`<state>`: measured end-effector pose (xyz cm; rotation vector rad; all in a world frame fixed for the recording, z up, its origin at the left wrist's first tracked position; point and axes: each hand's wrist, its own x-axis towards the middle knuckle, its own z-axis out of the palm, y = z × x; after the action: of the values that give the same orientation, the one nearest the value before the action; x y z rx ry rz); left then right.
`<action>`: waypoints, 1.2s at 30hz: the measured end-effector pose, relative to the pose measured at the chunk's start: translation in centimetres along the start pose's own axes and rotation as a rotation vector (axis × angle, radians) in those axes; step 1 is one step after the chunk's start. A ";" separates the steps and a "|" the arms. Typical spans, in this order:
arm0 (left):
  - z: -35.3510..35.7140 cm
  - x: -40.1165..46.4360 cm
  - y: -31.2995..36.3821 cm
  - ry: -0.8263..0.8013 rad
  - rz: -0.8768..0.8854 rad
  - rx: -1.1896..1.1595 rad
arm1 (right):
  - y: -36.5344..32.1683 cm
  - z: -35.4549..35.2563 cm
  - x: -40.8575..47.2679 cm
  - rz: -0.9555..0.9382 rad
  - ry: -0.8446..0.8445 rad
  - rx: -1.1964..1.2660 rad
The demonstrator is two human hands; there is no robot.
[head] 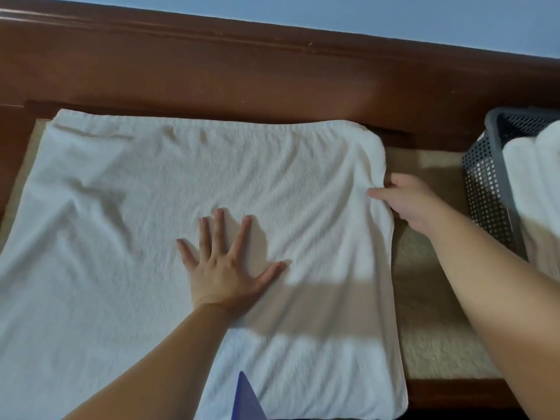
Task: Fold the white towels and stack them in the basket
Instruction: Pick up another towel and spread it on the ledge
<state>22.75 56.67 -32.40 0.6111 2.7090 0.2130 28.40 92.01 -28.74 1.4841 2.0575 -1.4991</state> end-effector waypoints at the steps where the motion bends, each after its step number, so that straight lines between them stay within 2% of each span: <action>1: -0.1 -0.1 0.0 0.004 0.001 -0.003 | -0.1 0.0 0.0 -0.031 0.066 -0.003; 3: -0.1 -0.2 0.0 0.011 0.003 -0.008 | -0.5 0.2 0.0 -0.047 0.159 0.060; 8: -0.2 -0.6 -0.3 0.022 0.036 -0.017 | -2.5 0.6 -0.1 0.067 0.088 0.124; 13: 0.0 -0.5 -0.6 0.041 0.060 -0.017 | -6.0 2.0 0.2 -0.031 0.079 0.171; 16: 0.3 -0.6 -0.7 0.070 0.062 -0.029 | -8.0 3.0 0.5 -0.018 0.134 0.178; 20: 0.5 -0.6 -0.7 0.105 0.058 -0.053 | -8.3 3.6 2.0 0.019 0.196 0.128; 24: 0.6 -0.5 -0.8 0.113 0.058 -0.063 | -7.9 3.7 3.5 -0.090 0.254 0.014; 26: 0.6 -0.5 -0.8 0.114 0.056 -0.069 | -7.5 3.4 3.7 -0.125 0.306 0.030; 30: 0.7 -0.4 -0.9 0.112 0.053 -0.074 | -7.1 3.5 3.2 -0.122 0.238 0.062; 33: 0.8 -0.2 -0.9 0.111 0.048 -0.069 | -6.7 2.9 3.5 -0.120 0.281 0.055; 36: 0.8 -0.2 -0.8 0.110 0.045 -0.061 | -6.4 2.0 4.4 -0.116 0.290 0.150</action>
<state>22.86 55.89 -33.23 0.6606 2.7844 0.3489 20.49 93.13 -28.58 1.7579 2.2712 -1.5927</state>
